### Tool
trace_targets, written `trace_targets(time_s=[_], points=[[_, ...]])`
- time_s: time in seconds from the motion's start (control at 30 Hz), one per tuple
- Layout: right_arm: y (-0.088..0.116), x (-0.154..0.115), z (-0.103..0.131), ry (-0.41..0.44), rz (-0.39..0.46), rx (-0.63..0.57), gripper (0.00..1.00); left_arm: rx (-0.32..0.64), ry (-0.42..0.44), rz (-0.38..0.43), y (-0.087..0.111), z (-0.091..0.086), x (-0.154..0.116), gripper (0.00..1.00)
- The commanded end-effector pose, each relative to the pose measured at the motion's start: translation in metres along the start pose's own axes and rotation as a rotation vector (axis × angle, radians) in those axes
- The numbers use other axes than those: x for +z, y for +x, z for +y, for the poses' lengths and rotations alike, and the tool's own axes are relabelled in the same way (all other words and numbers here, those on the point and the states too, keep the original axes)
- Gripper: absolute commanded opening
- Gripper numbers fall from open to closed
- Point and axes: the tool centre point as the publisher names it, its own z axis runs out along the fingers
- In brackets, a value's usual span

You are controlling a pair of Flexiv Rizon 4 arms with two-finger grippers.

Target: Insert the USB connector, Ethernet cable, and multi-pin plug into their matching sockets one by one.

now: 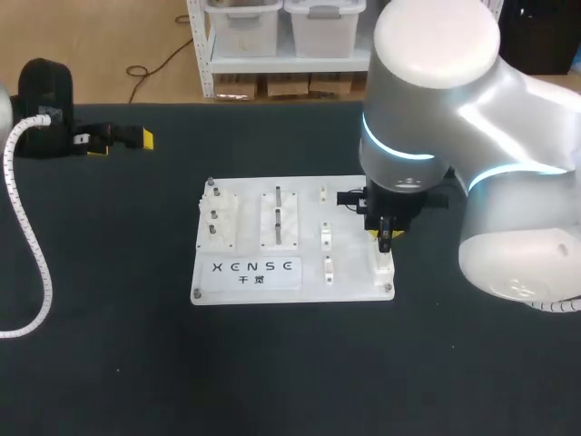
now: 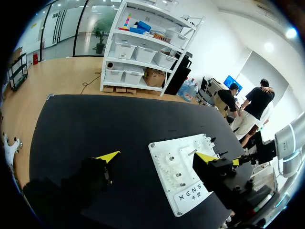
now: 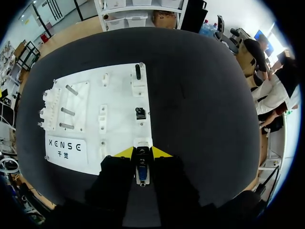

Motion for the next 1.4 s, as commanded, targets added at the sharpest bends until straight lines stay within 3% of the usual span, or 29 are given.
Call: trace_targets(time_s=[0.03,1.4], points=[[0.001,0.0025,0.0001,0.02,-0.01,-0.013,0.0,0.0,0.0,0.0,0.0,0.0,0.0,1.0],[-0.001,0.0076,-0.0038,0.03,-0.005,-0.032,0.0,0.0,0.0,0.0,0.0,0.0,0.0,1.0]])
